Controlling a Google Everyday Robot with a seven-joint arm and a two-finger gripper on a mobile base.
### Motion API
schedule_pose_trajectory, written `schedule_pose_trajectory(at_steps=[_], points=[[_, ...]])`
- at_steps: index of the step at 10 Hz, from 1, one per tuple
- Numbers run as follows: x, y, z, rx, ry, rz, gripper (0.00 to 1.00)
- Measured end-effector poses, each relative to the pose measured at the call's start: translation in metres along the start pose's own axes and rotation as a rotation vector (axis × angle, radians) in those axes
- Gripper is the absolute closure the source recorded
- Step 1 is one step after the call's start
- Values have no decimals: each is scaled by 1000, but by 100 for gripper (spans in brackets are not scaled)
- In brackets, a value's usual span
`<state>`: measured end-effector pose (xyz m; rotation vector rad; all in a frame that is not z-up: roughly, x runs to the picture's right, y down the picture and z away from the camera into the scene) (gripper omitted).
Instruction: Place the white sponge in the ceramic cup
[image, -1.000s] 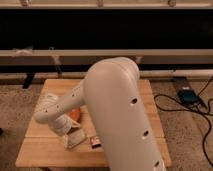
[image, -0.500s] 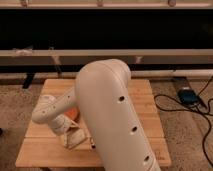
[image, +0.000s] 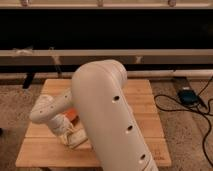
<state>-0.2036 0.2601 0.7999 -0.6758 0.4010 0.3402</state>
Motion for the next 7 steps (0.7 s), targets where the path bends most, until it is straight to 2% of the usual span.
schedule_pose_trajectory(at_steps=[2,4,6,7], points=[[7,-7,-11,17,-10,33,100],[15,-9,-39,35,-24,73,100],[29,-19,-87,63,-52,142,100],[34,-24,-104,69,-71,172,100]])
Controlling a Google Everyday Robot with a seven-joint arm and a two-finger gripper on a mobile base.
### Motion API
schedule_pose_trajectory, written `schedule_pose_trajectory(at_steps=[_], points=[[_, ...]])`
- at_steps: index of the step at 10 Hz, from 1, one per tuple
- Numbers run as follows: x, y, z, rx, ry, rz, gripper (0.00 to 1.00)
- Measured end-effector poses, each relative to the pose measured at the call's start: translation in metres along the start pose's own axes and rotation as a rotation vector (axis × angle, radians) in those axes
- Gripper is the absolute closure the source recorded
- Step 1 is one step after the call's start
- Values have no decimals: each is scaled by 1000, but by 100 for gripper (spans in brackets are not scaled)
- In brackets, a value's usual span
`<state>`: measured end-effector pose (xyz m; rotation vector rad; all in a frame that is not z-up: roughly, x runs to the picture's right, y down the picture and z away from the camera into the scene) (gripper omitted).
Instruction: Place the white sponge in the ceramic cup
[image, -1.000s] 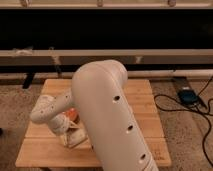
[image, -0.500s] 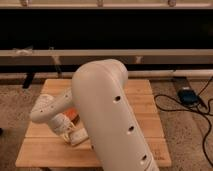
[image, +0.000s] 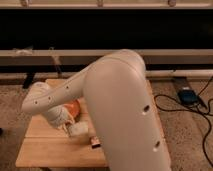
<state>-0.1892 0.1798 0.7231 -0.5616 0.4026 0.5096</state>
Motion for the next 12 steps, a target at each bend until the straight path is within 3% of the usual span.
schedule_pose_trajectory(at_steps=[2,3,5,8,12], points=[[12,-32,-39,4,-69,106,100],[19,-52,-49,1,-103,162,100],[34,-92,-55,-12,-177,272,100],[48,-149,-61,-28,-327,418,100],[62,-186,-68,-34,-423,524,100]])
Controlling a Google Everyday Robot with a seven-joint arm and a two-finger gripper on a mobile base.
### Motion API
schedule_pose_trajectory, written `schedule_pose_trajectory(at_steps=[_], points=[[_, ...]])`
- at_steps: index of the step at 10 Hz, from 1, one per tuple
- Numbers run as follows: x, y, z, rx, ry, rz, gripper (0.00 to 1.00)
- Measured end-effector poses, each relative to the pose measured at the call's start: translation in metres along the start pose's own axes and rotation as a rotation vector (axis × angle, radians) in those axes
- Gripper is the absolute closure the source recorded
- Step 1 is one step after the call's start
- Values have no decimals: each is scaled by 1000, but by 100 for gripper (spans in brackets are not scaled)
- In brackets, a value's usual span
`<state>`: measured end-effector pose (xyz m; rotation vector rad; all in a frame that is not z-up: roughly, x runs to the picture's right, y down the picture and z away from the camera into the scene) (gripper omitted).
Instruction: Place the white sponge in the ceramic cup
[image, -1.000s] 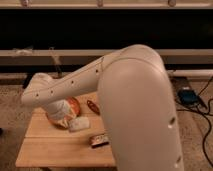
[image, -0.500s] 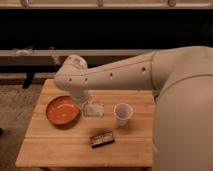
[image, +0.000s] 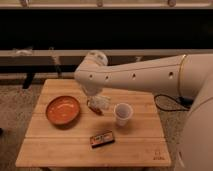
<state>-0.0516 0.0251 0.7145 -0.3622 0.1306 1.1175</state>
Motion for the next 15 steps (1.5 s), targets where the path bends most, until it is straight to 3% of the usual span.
schedule_pose_trajectory(at_steps=[6,13,15], points=[[28,-54,5,-5,-24,152,98],[55,-98,22,-37,-46,299,30],[55,-99,25,-46,-49,317,20]])
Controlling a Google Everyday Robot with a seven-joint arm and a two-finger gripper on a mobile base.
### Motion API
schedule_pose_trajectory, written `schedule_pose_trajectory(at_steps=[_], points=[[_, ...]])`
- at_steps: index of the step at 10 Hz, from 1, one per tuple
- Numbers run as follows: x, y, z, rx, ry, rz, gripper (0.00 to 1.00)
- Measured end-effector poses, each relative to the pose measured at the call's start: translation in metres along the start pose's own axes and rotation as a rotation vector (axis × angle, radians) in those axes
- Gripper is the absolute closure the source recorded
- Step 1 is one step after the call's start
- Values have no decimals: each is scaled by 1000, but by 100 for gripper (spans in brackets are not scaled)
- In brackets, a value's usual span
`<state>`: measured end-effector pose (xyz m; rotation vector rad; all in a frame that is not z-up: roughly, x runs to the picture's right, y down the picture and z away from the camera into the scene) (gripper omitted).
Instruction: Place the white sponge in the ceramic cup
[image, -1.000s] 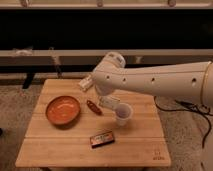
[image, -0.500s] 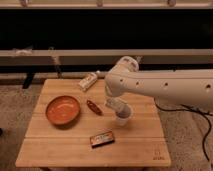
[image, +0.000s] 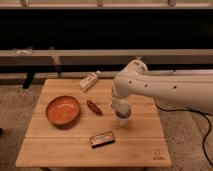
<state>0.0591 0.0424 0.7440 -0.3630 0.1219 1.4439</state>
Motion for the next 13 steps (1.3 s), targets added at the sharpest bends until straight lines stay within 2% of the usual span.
schedule_pose_trajectory(at_steps=[4,7,9,13], points=[[-1,-6,1,-5,-21,45,20],[-4,-7,-8,35,-66,73,20],[-4,-8,-12,49,-85,81,20],[-5,-7,-12,48,-85,80,20]])
